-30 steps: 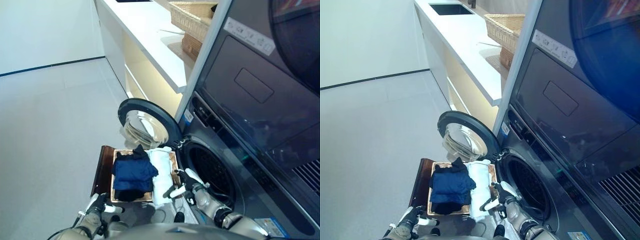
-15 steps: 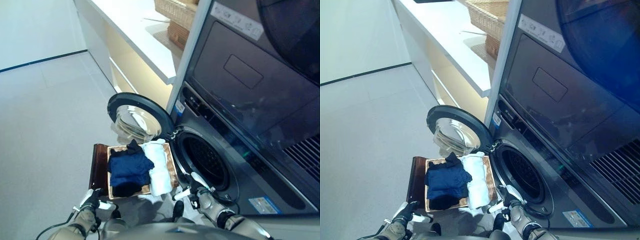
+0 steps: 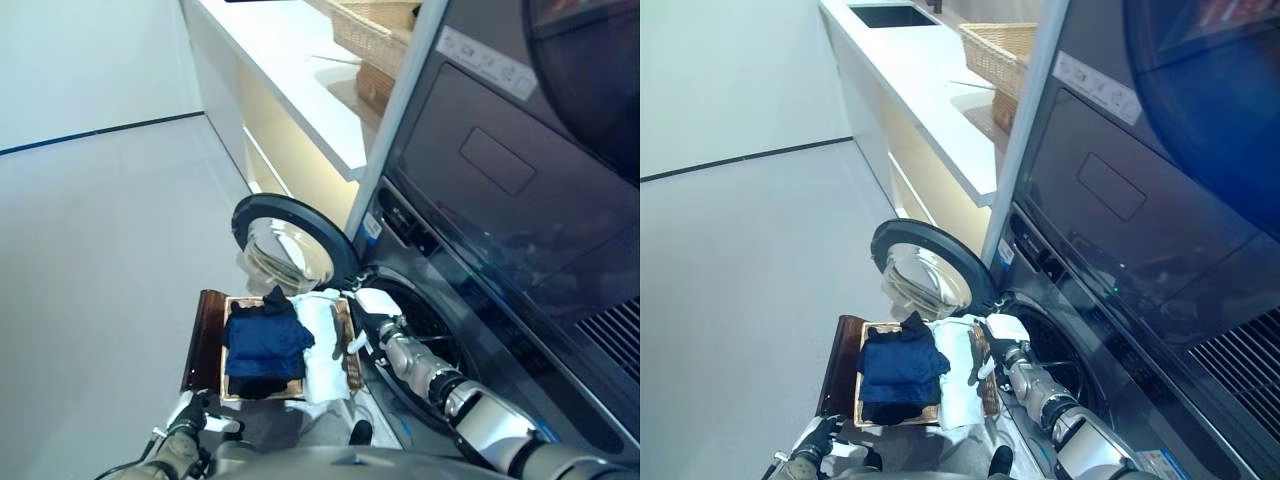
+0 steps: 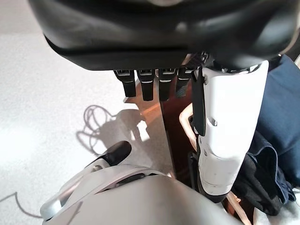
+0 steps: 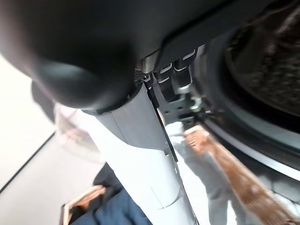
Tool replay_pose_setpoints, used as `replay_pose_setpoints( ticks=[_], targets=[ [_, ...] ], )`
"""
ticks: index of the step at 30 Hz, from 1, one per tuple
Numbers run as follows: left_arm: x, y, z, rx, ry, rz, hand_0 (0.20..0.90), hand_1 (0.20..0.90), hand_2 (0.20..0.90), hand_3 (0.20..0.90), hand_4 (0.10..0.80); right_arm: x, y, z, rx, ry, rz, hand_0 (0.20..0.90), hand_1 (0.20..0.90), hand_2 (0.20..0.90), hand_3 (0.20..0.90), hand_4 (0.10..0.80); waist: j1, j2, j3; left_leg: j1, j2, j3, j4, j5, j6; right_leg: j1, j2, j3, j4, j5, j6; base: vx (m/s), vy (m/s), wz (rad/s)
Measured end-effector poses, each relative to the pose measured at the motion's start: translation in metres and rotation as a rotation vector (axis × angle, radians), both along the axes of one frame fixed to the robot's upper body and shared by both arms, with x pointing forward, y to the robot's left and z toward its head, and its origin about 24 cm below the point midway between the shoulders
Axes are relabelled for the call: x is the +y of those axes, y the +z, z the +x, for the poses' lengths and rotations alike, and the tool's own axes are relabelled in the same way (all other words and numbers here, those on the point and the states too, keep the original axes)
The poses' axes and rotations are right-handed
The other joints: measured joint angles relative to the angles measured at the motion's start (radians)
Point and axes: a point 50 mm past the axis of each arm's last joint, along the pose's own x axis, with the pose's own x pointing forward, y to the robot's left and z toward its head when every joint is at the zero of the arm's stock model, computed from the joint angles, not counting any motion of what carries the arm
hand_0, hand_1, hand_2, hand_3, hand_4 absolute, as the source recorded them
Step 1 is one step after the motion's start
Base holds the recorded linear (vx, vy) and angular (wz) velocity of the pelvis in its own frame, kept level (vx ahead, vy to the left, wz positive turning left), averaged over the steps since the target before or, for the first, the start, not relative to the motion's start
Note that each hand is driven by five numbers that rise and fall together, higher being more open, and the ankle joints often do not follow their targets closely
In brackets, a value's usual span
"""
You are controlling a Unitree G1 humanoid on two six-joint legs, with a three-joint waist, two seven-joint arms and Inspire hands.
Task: Pick up the clothes and place them into the washing machine
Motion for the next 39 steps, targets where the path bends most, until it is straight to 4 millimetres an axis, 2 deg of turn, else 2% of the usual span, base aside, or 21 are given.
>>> replay_pose_setpoints(
  ticks=[7,10,15,20,23,26,34,39],
  targets=[
    [-0.001,0.002,0.007,-0.020,0.009,-0.005,0.900,0.900,0.900,0.900,0.800,0.035,0.006,0.003,-0.015,0.078,0.048,0.900,0.900,0.900,0.900,0.800,0.036,-0.010,0.011,-0.020,-0.003,-0.030,0.001,0.007,0.002,0.005,-0.006,-0.029,0.000,-0.003,-0.005,-0.016,0.013,0.16],
    [0.000,0.003,0.011,-0.031,0.012,-0.004,0.900,0.900,0.900,0.900,0.800,0.045,0.007,0.002,-0.016,0.095,0.068,0.900,0.900,0.900,0.900,0.800,0.055,-0.017,0.022,-0.029,-0.003,-0.047,0.001,0.006,0.002,0.016,-0.009,-0.050,0.001,-0.010,0.001,-0.007,0.010,0.21],
    [0.002,0.006,0.017,-0.053,0.029,0.001,0.900,0.900,0.900,0.900,0.800,0.058,0.009,0.002,-0.013,0.107,0.099,0.900,0.900,0.900,0.900,0.800,0.075,-0.028,0.058,-0.033,-0.003,-0.065,0.004,0.009,0.001,0.016,-0.009,-0.057,0.001,-0.011,0.001,-0.036,-0.014,0.07],
    [0.006,0.010,0.025,-0.096,0.073,0.006,0.900,0.900,0.900,0.900,0.800,0.066,0.013,0.005,-0.015,0.136,0.095,0.900,0.900,0.900,0.900,0.800,0.093,-0.041,0.107,-0.069,0.000,-0.091,0.026,0.011,-0.001,0.012,-0.009,-0.086,0.001,-0.012,0.000,-0.039,-0.022,0.15],
    [0.005,0.012,0.032,-0.126,0.082,-0.002,0.900,0.900,0.900,0.900,0.800,0.064,0.015,0.008,-0.018,0.123,0.095,0.900,0.900,0.900,0.900,0.800,0.110,-0.047,0.126,-0.096,0.001,-0.109,0.038,0.009,-0.002,0.008,-0.009,-0.106,0.001,-0.013,-0.001,-0.058,-0.010,0.20],
    [0.007,0.017,0.041,-0.161,0.091,-0.005,0.900,0.900,0.900,0.900,0.800,0.067,0.024,0.019,-0.045,0.126,0.099,0.900,0.900,0.900,0.900,0.800,0.114,-0.059,0.147,-0.149,0.001,-0.128,0.064,0.008,-0.002,-0.022,-0.010,-0.119,0.003,-0.013,-0.002,-0.040,0.009,0.18],
    [0.005,0.023,0.057,-0.223,0.121,-0.009,0.900,0.900,0.900,0.900,0.800,0.068,0.033,0.029,-0.081,0.119,0.094,0.900,0.900,0.900,0.900,0.800,0.115,-0.059,0.194,-0.204,-0.001,-0.144,0.087,0.007,-0.001,-0.057,-0.013,-0.132,0.004,-0.006,-0.010,-0.044,0.017,0.05],
    [-0.002,0.035,0.082,-0.324,0.117,-0.030,0.900,0.900,0.900,0.900,0.800,0.063,0.046,0.045,-0.121,0.087,0.077,0.900,0.900,0.900,0.900,0.800,0.113,-0.043,0.256,-0.253,0.001,-0.149,0.127,-0.001,-0.001,-0.091,-0.014,-0.134,0.024,-0.002,-0.019,-0.087,-0.016,0.03]
  ],
)
